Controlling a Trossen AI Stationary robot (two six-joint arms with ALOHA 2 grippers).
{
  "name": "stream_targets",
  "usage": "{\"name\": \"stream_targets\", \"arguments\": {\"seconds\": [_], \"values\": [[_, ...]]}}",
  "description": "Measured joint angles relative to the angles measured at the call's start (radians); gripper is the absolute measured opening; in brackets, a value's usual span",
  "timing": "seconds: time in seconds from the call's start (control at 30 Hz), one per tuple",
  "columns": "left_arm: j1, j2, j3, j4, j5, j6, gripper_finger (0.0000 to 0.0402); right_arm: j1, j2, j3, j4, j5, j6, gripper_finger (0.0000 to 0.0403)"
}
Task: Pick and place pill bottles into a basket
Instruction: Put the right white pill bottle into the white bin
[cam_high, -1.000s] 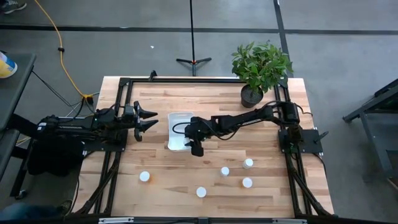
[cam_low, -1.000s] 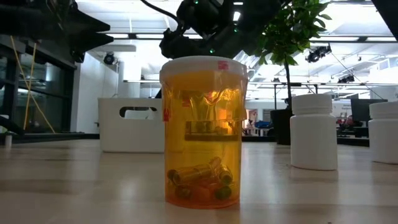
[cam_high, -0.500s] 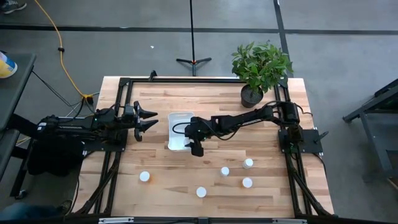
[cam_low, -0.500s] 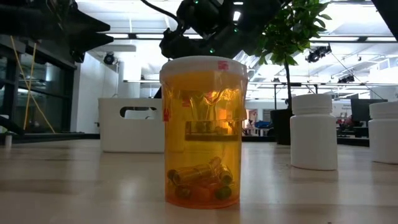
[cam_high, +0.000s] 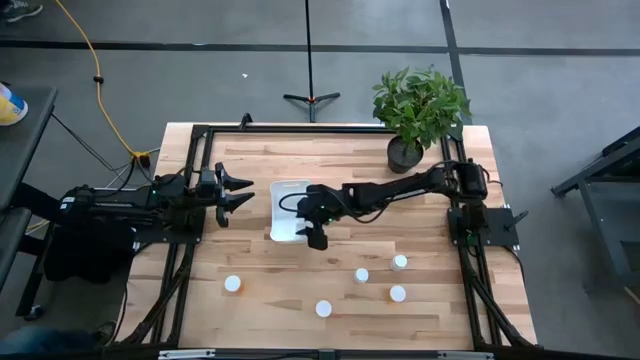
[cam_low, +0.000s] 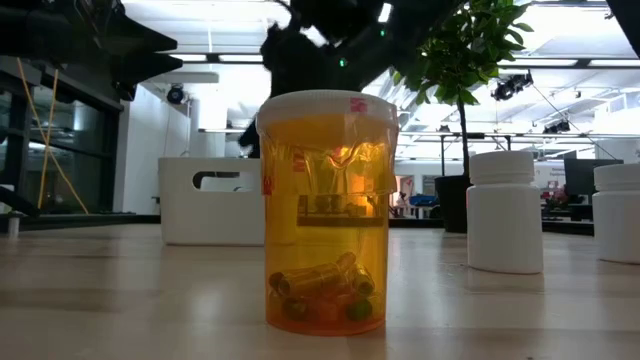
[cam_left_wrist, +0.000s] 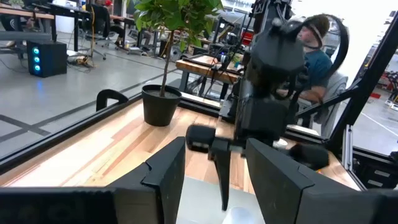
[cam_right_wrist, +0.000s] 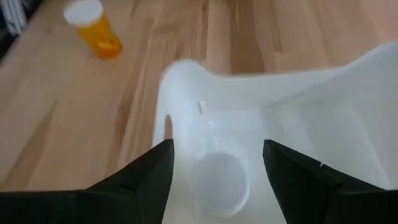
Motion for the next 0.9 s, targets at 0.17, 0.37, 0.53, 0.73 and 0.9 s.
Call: {"name": "stream_targets", "arguments": {"seconds": [0.17,0.37,0.53,0.73,0.9], "values": [[0.0,0.0,0.0,0.0,0.0,0.0,0.0205,0.0,-0.071,0.0,-0.056,-0.008,0.012,0.0235],[0.0,0.0,0.0,-0.002,0.0,0.0,0.0205,0.0,-0.168,0.0,-0.241,-0.028,-0.004,0.0219],[0.0,0.0,0.0,-0.02,0.0,0.0,0.0205,0.006,-0.236,0.0,-0.441,-0.053,0.001,0.0212],[0.0,0.0,0.0,-0.023,0.0,0.0,0.0205,0.045,-0.296,0.0,-0.672,-0.053,0.013,0.0214],[0.0,0.0,0.0,-0.023,0.0,0.0,0.0205,0.079,-0.334,0.0,-0.892,-0.045,0.064,0.0211]]}}
